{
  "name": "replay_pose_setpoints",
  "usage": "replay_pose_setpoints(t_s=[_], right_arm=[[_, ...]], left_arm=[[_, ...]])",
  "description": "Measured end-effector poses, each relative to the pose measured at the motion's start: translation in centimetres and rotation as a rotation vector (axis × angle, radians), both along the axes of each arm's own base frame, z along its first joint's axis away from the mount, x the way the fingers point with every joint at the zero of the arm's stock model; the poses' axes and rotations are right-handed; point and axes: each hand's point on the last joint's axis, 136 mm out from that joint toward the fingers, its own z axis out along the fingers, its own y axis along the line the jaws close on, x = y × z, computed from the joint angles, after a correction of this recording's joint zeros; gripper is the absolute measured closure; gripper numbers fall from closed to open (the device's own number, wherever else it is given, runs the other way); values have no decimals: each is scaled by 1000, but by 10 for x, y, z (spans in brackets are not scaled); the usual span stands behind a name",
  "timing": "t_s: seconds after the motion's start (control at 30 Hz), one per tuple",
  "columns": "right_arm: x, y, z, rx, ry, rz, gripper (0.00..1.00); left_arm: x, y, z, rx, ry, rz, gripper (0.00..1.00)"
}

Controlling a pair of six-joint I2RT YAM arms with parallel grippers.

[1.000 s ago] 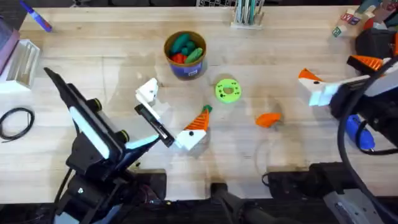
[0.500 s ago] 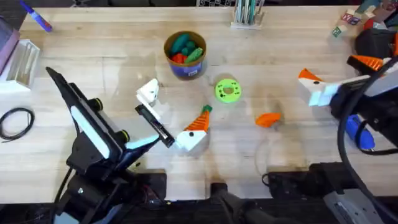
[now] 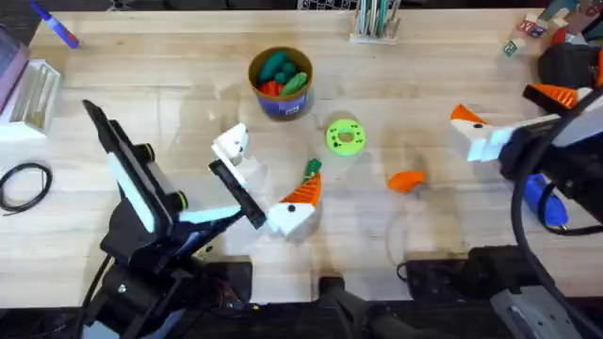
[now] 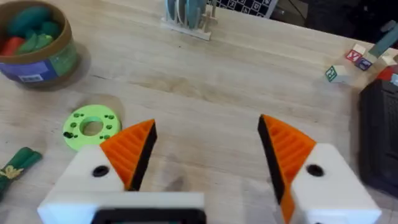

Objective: Pick up the gripper from the table and insert it into the empty holder that is missing its gripper. Then pick up a screw, insert it into the mounting hole, and use the screwdriver to tighten it. Finally, clean up the table by picking up the vegetable and placing it into the bucket.

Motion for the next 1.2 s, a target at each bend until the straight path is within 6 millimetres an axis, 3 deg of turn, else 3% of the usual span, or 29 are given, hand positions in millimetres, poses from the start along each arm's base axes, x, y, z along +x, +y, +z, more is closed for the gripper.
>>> replay_pose_setpoints(t_s=[0.3, 0.53, 0.67, 0.77, 1.2], right_arm=[[-4, 8, -8, 54, 48, 28, 10], [-21, 32, -26, 94, 371, 146, 10], [-46, 49, -36, 43, 639, 267, 10], [-43, 56, -41, 5, 716, 328, 10], [-50, 70, -96, -246, 977, 599, 10]], left_arm=[[-5, -4, 0, -152, 194, -28, 15], [-6, -5, 0, -174, 222, -31, 15], [-6, -5, 0, -178, 228, -31, 15], [-6, -5, 0, -178, 228, -30, 15], [-6, -4, 0, -181, 231, -28, 15]])
